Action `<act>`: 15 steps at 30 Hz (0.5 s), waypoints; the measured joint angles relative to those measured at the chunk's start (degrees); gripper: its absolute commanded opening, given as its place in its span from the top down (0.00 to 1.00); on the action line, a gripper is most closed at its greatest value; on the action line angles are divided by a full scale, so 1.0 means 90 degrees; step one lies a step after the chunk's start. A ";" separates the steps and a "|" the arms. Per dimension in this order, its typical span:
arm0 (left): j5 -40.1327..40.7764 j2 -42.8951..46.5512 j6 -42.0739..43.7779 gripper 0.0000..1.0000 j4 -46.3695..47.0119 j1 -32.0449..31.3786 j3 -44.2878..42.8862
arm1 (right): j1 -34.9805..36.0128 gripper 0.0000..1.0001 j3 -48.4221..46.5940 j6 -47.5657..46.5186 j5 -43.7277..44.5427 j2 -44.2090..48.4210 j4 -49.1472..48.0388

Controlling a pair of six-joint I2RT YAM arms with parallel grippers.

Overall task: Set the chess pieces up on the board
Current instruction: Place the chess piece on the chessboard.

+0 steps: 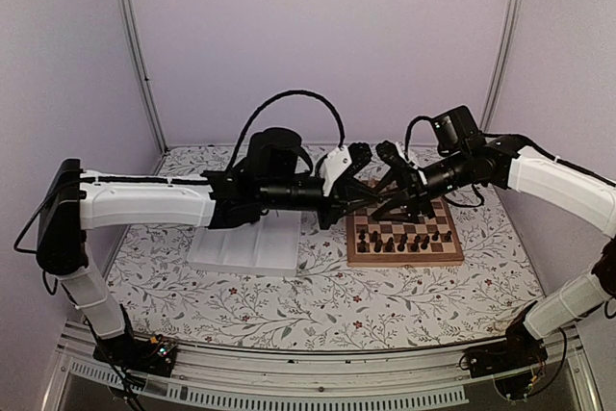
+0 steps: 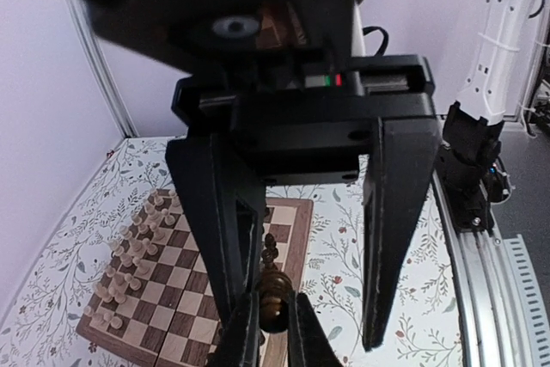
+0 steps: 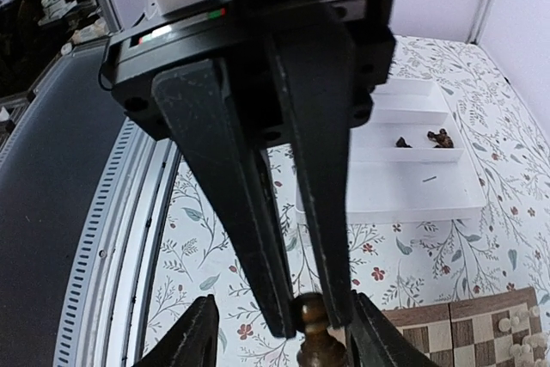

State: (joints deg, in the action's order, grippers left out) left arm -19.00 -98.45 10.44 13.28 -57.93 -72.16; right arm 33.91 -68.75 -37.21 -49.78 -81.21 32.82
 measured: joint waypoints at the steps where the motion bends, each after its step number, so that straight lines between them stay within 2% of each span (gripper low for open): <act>1: 0.0029 -0.0114 -0.0002 0.94 -0.0102 0.0015 -0.0141 | -0.0165 0.45 0.0058 -0.0007 -0.0036 0.0046 -0.0002; 9: 0.0240 -0.1188 -0.0022 0.94 -0.1144 0.0321 -0.1460 | -0.1994 0.43 0.0721 -0.0187 0.0083 0.0172 -0.0134; 15: 0.0571 -0.2601 -0.0024 0.93 -0.2465 0.0537 -0.3123 | -0.2171 0.43 0.1018 0.0182 0.1304 0.0362 -0.0704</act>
State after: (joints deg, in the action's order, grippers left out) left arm -13.87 -121.86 10.22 -8.91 -53.10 -100.27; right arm 14.37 -59.59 -35.57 -38.04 -77.95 26.48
